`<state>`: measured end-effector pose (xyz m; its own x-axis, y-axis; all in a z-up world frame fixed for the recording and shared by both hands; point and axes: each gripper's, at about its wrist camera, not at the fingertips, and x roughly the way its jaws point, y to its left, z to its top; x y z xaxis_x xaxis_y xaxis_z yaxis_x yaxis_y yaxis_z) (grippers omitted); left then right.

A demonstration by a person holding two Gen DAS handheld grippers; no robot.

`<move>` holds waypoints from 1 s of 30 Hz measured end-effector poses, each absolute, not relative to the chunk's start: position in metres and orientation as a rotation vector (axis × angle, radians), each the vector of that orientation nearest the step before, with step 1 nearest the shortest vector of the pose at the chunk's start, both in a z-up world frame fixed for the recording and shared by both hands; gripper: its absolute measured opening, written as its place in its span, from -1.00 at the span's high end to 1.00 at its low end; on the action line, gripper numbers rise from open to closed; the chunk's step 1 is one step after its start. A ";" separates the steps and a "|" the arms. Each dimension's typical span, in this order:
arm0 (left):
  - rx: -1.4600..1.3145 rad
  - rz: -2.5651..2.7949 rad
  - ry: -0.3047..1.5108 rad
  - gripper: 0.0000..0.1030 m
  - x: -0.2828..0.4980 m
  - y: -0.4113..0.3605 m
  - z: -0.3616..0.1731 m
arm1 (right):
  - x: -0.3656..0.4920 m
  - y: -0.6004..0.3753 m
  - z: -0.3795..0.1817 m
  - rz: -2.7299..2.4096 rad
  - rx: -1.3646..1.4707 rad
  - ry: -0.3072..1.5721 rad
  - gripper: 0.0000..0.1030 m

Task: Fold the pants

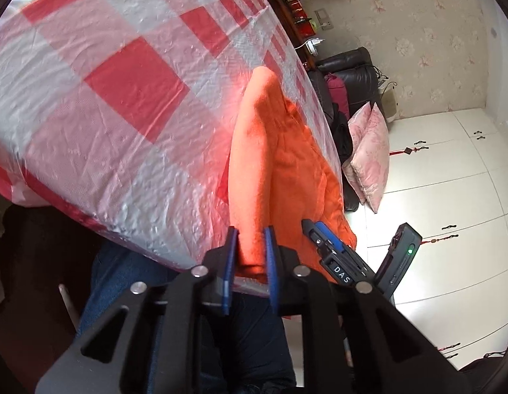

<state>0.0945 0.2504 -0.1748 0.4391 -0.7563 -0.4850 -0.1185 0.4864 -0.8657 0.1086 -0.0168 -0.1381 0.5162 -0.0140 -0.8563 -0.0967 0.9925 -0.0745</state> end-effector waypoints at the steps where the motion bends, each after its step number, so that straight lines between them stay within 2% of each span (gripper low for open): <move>1: -1.016 -0.499 1.068 0.66 0.094 0.250 -0.177 | 0.109 -0.017 -0.138 0.049 -0.117 1.028 -0.01; 5: -1.044 -0.472 1.072 0.48 0.093 0.255 -0.182 | 0.109 -0.017 -0.138 0.049 -0.118 1.028 -0.03; 6: -1.046 -0.455 1.071 0.45 0.092 0.258 -0.182 | 0.109 -0.017 -0.138 0.048 -0.117 1.029 -0.09; 10: -1.081 -0.438 1.043 0.43 0.091 0.268 -0.183 | 0.110 -0.023 -0.140 0.041 -0.089 1.039 -0.23; 12: -0.994 -0.372 1.030 0.44 0.092 0.268 -0.173 | 0.112 -0.030 -0.142 0.038 -0.043 1.053 -0.30; 14: -0.791 -0.332 0.970 0.43 0.096 0.259 -0.146 | 0.112 -0.031 -0.142 0.049 -0.057 1.055 -0.32; 16: -0.570 -0.325 0.935 0.53 0.104 0.238 -0.125 | 0.111 -0.032 -0.143 0.042 -0.055 1.049 -0.35; 17: -0.490 -0.361 0.932 0.85 0.108 0.225 -0.121 | 0.111 -0.032 -0.143 0.041 -0.051 1.049 -0.35; 18: -0.434 -0.387 0.937 0.96 0.113 0.215 -0.121 | 0.111 -0.031 -0.143 0.041 -0.058 1.049 -0.35; 22: -0.332 -0.352 0.994 1.00 0.136 0.199 -0.141 | 0.110 -0.032 -0.143 0.046 -0.056 1.051 -0.36; 27: -0.360 -0.364 0.918 1.00 0.143 0.206 -0.120 | 0.108 -0.033 -0.144 0.049 -0.056 1.050 -0.37; 30: -0.309 -0.330 0.976 1.00 0.164 0.198 -0.129 | 0.108 -0.032 -0.143 0.047 -0.055 1.051 -0.38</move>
<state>0.1640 0.1975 -0.1287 0.5184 -0.4069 -0.7521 0.1329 0.9072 -0.3992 0.1079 -0.0323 -0.1433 0.4956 0.0123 -0.8685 -0.0648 0.9976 -0.0228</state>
